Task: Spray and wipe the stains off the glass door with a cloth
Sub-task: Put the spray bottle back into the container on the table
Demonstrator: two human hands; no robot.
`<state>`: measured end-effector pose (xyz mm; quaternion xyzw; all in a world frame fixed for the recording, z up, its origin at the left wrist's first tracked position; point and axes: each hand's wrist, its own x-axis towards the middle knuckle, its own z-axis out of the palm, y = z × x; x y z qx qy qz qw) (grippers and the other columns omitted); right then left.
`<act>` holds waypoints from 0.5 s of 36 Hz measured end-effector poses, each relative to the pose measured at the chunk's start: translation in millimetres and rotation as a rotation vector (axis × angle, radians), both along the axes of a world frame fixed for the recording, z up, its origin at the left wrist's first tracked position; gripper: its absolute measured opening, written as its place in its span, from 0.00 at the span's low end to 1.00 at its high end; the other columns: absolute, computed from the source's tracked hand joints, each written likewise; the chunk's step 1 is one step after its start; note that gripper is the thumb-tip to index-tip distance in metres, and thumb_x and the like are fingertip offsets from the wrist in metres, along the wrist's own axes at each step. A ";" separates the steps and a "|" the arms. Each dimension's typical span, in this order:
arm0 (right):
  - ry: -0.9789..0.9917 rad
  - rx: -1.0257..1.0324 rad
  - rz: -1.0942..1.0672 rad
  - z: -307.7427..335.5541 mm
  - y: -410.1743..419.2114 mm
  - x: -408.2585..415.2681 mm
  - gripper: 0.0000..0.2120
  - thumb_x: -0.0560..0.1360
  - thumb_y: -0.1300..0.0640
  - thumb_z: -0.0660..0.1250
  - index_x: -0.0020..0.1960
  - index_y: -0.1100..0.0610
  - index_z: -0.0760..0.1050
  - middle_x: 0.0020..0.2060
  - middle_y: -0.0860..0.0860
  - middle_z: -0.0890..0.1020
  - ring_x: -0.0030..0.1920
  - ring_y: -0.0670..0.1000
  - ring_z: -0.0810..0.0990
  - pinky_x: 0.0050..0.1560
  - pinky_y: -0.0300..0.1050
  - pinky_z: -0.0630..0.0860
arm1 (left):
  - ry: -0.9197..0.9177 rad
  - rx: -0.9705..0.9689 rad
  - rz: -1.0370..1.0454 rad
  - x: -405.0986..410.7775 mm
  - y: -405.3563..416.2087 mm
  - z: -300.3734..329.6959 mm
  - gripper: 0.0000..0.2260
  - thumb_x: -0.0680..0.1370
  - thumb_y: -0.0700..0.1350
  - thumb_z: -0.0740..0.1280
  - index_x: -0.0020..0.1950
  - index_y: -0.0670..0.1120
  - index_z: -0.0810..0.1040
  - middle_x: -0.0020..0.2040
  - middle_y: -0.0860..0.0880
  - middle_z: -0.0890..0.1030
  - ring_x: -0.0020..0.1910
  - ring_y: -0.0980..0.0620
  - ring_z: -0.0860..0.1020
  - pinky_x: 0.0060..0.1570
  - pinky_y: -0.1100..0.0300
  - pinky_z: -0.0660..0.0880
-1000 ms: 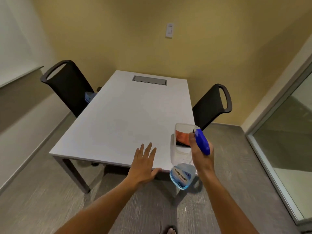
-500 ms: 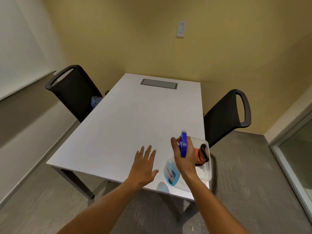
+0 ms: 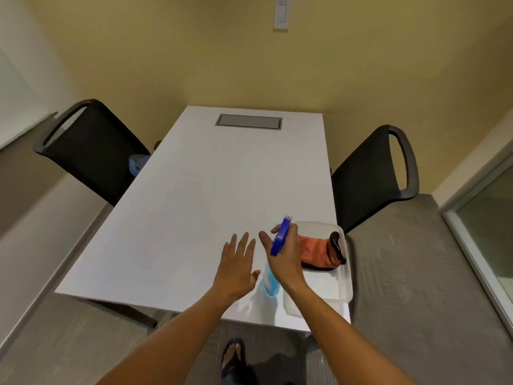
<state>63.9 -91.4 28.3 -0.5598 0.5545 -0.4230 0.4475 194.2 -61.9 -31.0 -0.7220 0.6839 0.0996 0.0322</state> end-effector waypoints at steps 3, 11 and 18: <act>0.008 -0.005 0.002 -7.0 -5.5 6.7 0.24 0.76 0.46 0.73 0.65 0.49 0.64 0.56 0.47 0.74 0.58 0.53 0.76 0.56 0.47 0.80 | 0.022 0.004 -0.039 5.5 -15.4 -1.7 0.39 0.81 0.66 0.57 0.84 0.53 0.43 0.84 0.49 0.42 0.83 0.43 0.42 0.82 0.44 0.45; 0.072 0.008 -0.002 -30.6 -15.3 20.3 0.24 0.69 0.36 0.69 0.61 0.38 0.64 0.58 0.44 0.71 0.62 0.54 0.73 0.60 0.52 0.80 | 0.115 -0.012 -0.146 26.5 -62.2 0.9 0.36 0.82 0.60 0.63 0.84 0.52 0.49 0.85 0.49 0.47 0.83 0.45 0.45 0.82 0.47 0.47; 0.095 0.047 -0.090 -34.2 -18.3 21.8 0.29 0.69 0.38 0.72 0.64 0.37 0.61 0.62 0.45 0.71 0.63 0.53 0.73 0.52 0.27 0.73 | 0.069 0.004 -0.254 31.0 -102.3 -2.0 0.36 0.83 0.55 0.64 0.84 0.51 0.47 0.85 0.48 0.45 0.83 0.43 0.45 0.82 0.46 0.47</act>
